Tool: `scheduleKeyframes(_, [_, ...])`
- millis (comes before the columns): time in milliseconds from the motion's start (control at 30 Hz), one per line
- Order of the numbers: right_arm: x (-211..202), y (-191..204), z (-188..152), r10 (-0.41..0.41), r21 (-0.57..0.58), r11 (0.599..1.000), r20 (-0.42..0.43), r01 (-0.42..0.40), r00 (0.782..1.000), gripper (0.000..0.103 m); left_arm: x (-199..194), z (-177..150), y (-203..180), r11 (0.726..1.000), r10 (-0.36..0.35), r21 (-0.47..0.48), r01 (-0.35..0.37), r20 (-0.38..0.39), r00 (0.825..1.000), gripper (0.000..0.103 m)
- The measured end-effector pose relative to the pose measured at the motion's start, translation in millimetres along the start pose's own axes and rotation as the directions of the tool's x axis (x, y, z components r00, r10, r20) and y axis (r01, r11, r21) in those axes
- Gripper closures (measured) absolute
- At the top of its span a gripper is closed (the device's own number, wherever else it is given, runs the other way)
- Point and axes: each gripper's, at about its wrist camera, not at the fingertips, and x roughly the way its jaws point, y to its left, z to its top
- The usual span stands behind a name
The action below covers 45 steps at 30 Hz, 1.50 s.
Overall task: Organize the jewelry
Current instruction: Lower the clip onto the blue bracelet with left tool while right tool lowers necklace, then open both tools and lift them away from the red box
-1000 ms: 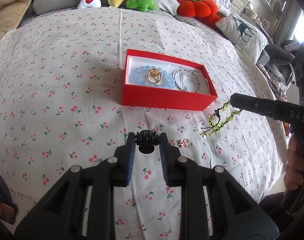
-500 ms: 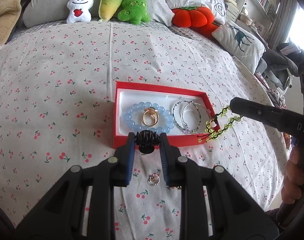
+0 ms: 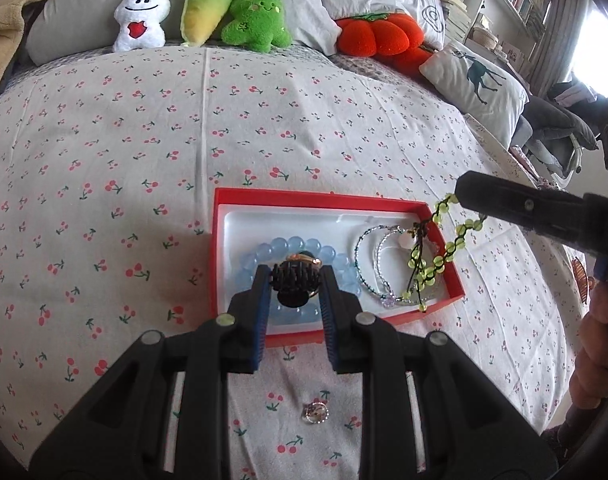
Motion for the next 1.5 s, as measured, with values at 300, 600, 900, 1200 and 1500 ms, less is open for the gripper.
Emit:
scheduleKeyframes(300, [29,-11,-8,-0.060,-0.029,0.998,-0.052,0.059,0.997,0.093,7,0,5,1.000,0.022,-0.016,-0.022,-0.002,1.000,0.077])
scheduleKeyframes(600, [36,-25,-15,-0.144,-0.044,0.989,-0.088,0.141,0.986,0.093,-5,0,-2,1.000,0.023,-0.010,-0.023,-0.002,1.000,0.063])
scheduleKeyframes(900, [11,-20,-16,-0.188,-0.049,0.982,-0.085,0.184,0.979,0.087,-36,-11,-9,0.998,0.065,-0.025,-0.065,0.008,0.998,0.033])
scheduleKeyframes(1200, [-13,-13,-37,-0.228,-0.084,0.972,-0.100,0.220,0.968,0.041,-44,-44,1,0.981,0.163,-0.089,-0.173,-0.115,0.980,0.022])
scheduleKeyframes(1500, [-19,-9,-72,-0.265,-0.137,0.960,-0.172,0.244,0.949,0.026,-49,-69,14,0.968,0.192,-0.131,-0.216,-0.175,0.966,0.015])
